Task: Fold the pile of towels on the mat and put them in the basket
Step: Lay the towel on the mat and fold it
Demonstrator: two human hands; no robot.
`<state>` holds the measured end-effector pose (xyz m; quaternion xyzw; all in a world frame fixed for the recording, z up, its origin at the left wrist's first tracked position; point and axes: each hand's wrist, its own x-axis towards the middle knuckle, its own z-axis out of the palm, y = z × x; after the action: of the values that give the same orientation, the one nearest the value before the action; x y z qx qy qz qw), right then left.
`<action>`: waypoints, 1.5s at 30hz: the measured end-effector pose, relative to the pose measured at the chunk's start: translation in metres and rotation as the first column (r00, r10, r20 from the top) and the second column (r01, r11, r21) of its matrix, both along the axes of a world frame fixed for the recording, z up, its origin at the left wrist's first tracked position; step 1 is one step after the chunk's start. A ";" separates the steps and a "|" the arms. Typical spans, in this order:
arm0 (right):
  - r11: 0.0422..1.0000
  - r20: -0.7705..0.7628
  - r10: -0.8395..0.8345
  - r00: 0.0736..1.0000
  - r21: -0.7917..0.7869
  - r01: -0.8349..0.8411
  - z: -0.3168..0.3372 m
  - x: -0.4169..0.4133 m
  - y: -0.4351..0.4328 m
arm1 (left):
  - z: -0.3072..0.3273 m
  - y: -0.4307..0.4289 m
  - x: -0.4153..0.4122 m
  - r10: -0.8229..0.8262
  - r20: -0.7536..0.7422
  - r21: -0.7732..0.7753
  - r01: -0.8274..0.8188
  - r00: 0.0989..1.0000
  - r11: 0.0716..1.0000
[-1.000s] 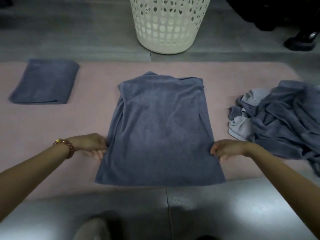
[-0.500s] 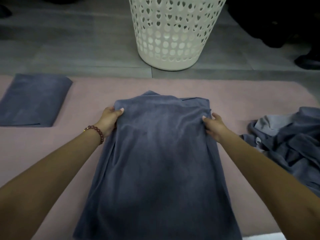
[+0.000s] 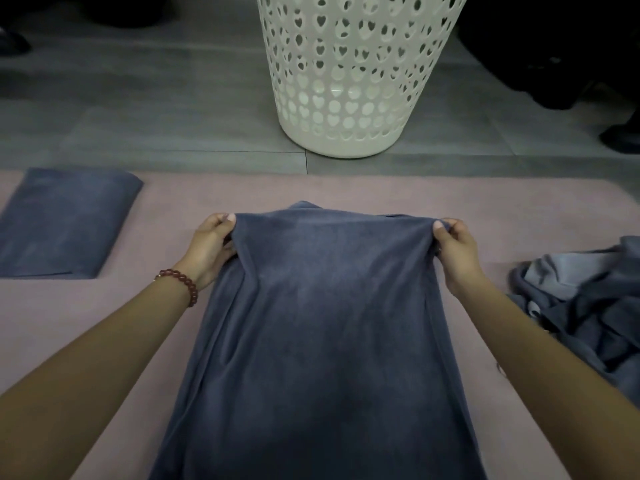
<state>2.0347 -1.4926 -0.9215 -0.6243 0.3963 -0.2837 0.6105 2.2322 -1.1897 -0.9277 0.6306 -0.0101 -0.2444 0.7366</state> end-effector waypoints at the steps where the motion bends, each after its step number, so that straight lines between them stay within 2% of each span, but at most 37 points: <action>1: 1.000 0.021 -0.015 1.000 -0.019 0.015 0.007 -0.007 -0.002 | 0.004 0.003 -0.001 0.016 0.026 -0.011 -0.015 1.000 1.000; 3: 0.995 0.052 -0.082 0.995 -0.044 0.084 0.019 -0.023 -0.004 | 0.010 0.011 -0.001 0.064 0.110 0.011 -0.065 0.992 0.998; 5: 0.985 0.060 -0.130 0.990 -0.111 0.136 0.034 -0.040 0.002 | 0.020 0.017 -0.004 0.069 0.293 0.112 -0.106 0.954 0.988; 7: 0.969 0.054 -0.132 0.990 -0.206 0.140 0.045 -0.050 0.008 | 0.032 0.019 -0.007 0.028 0.488 0.194 -0.140 0.872 0.971; 10: 0.945 0.067 -0.136 0.988 -0.290 0.149 0.072 -0.069 0.021 | 0.066 0.024 -0.018 0.034 0.646 0.179 -0.194 0.762 0.965; 11: 0.939 0.045 -0.138 0.989 -0.312 0.145 0.078 -0.074 0.022 | 0.072 0.027 -0.017 0.015 0.660 0.187 -0.184 0.751 0.965; 13: 0.939 -0.107 -0.140 0.984 -0.330 0.098 0.080 -0.080 0.023 | 0.075 0.032 -0.017 -0.071 0.619 0.265 -0.123 0.782 0.956; 16: 0.976 -0.384 -0.066 0.921 -0.215 -0.020 0.071 -0.082 0.025 | 0.059 0.034 -0.021 -0.197 0.458 0.443 -0.030 0.867 0.896; 18: 0.981 -0.456 -0.019 0.890 -0.182 -0.073 0.065 -0.080 0.024 | 0.048 0.035 -0.024 -0.252 0.395 0.500 0.023 0.883 0.866; 20: 0.972 -0.440 -0.029 0.897 -0.223 -0.078 0.064 -0.073 0.018 | 0.046 0.033 -0.022 -0.210 0.391 0.455 0.010 0.896 0.890; 24: 0.937 -0.344 -0.081 0.936 -0.346 -0.046 0.070 -0.042 -0.001 | 0.057 0.017 0.000 -0.001 0.522 0.321 -0.196 0.853 0.927; 27: 0.921 -0.362 -0.088 0.928 -0.386 -0.063 0.053 -0.013 -0.017 | 0.041 -0.002 0.022 -0.009 0.527 0.324 -0.192 0.850 0.926; 29: 0.927 -0.372 -0.101 0.923 -0.372 -0.048 0.031 0.006 -0.026 | 0.019 -0.012 0.036 -0.009 0.509 0.340 -0.192 0.861 0.921; 32: 0.946 -0.327 -0.170 0.930 -0.318 0.061 0.007 0.034 -0.037 | -0.002 -0.029 0.051 0.116 0.505 0.263 -0.280 0.855 0.923; 33: 0.955 -0.349 -0.154 0.924 -0.292 0.048 0.000 0.042 -0.042 | -0.007 -0.034 0.055 0.139 0.486 0.249 -0.290 0.863 0.924; 35: 0.966 -0.467 -0.019 0.884 -0.235 -0.103 -0.018 0.053 -0.052 | -0.018 -0.043 0.059 0.050 0.411 0.302 -0.188 0.910 0.935; 36: 0.949 -0.542 0.061 0.838 -0.230 -0.218 -0.027 0.055 -0.054 | -0.024 -0.047 0.058 -0.062 0.359 0.344 -0.070 0.931 0.936; 38: 0.870 -0.662 0.118 0.740 -0.291 -0.399 -0.041 0.057 -0.057 | -0.033 -0.051 0.052 -0.300 0.318 0.448 0.136 0.899 0.884; 39: 0.836 -0.676 0.106 0.729 -0.336 -0.434 -0.044 0.059 -0.057 | -0.033 -0.054 0.050 -0.362 0.332 0.475 0.177 0.871 0.862; 41: 0.833 -0.660 0.100 0.744 -0.353 -0.425 -0.042 0.059 -0.056 | -0.030 -0.058 0.046 -0.439 0.299 0.413 0.300 0.847 0.860; 43: 0.862 -0.642 0.113 0.758 -0.317 -0.396 -0.039 0.062 -0.056 | -0.028 -0.061 0.043 -0.552 0.303 0.378 0.434 0.777 0.818; 45: 0.861 -0.645 0.143 0.751 -0.293 -0.416 -0.039 0.064 -0.057 | -0.029 -0.062 0.041 -0.665 0.414 0.537 0.423 0.621 0.730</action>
<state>2.0987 -1.5499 -0.9606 -0.8505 0.3984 -0.0511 0.3395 2.2729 -1.2517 -0.9572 0.7711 -0.3809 -0.2521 0.4436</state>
